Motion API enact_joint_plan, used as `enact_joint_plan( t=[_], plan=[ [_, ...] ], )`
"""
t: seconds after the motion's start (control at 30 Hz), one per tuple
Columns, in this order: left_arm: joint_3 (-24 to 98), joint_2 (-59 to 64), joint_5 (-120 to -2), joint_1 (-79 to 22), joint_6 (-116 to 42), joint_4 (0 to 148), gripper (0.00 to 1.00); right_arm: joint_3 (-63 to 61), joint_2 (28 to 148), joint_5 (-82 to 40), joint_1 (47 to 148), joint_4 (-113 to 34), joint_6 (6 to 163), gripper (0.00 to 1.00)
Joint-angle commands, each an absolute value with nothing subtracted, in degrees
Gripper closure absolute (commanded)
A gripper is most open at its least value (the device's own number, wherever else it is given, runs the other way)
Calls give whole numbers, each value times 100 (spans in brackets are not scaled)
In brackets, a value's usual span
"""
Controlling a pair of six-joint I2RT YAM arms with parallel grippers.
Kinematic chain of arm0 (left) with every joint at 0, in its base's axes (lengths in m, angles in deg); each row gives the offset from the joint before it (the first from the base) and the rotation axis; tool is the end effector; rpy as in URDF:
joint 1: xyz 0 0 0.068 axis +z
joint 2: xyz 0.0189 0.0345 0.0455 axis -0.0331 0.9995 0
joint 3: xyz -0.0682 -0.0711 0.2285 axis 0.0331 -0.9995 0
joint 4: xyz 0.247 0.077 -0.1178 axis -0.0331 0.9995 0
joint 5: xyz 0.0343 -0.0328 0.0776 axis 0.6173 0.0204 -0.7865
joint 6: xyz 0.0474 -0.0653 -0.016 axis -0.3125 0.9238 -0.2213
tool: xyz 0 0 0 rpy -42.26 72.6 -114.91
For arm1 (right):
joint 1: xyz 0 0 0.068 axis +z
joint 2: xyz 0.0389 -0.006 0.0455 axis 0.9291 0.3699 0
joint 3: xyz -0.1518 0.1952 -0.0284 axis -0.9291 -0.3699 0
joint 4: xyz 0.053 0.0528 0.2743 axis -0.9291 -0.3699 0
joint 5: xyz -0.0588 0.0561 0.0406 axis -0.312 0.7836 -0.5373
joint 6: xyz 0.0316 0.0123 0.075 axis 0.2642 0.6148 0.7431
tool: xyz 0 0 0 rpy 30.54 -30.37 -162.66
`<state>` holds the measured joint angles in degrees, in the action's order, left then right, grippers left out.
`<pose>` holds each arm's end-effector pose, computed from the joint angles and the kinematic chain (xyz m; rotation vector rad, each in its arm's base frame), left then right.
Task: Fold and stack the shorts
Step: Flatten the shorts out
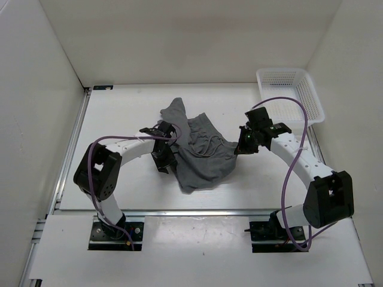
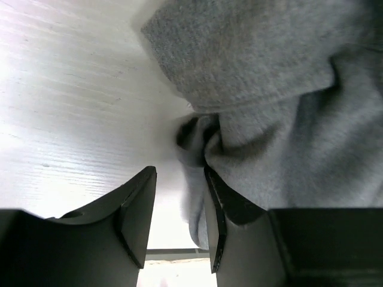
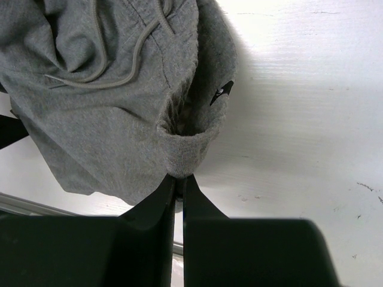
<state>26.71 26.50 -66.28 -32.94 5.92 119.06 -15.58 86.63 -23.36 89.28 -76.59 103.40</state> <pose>0.2829 -0.1743 0.0889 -0.6023 2.9862 -0.2209 0.3083 0.1248 0.1988 0.0778 2.6030 0.4151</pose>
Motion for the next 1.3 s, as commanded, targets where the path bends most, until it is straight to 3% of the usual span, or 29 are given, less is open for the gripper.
enact_joint_plan(
  t=[0.0, 0.23, 0.33, 0.4, 0.6, 0.7, 0.83, 0.87, 1.0, 1.13, 1.27],
  plan=[
    [2626, 2295, -6848, -3318, 661, 11809, 51, -1619, 8460, -2277, 8903, -7691, 10239, 100],
    [2950, 2997, -6848, -3318, 608, 11809, 51, -1671, 8460, -2224, 8903, -7691, 10239, 100],
    [3074, 3104, -6848, -3318, 547, 11809, 66, -1671, 8460, -2224, 8903, -7691, 10239, 100],
    [3074, 3104, -6848, -3318, 494, 11809, 89, -1671, 8460, -2224, 8903, -7691, 10239, 100],
    [3319, 2252, -7383, -2486, 29, 12562, 89, -1391, 8661, -2224, 8903, -7691, 10239, 100],
    [4371, 2294, -7585, -1984, -568, 12958, 89, -435, 9267, -2232, 8780, -7638, 10239, 100],
    [7580, 2883, -7814, -1202, -1061, 14241, 89, 1804, 10443, -2136, 8420, -8147, 10186, 100],
    [8140, 2971, -7815, -1122, -1166, 14687, 89, 2662, 10551, -2067, 8315, -8226, 10238, 100],
    [9796, 2886, -7473, -717, -1281, 15122, 89, 3794, 10526, -2066, 8253, -8341, 10300, 100],
    [8992, 2114, -7270, -603, -1281, 14903, 89, 3130, 9896, -2066, 8322, -8228, 10178, 100],
    [6424, 1094, -7270, -603, -1281, 14499, 89, 979, 8823, -2311, 8612, -7771, 10203, 100]
  ],
)
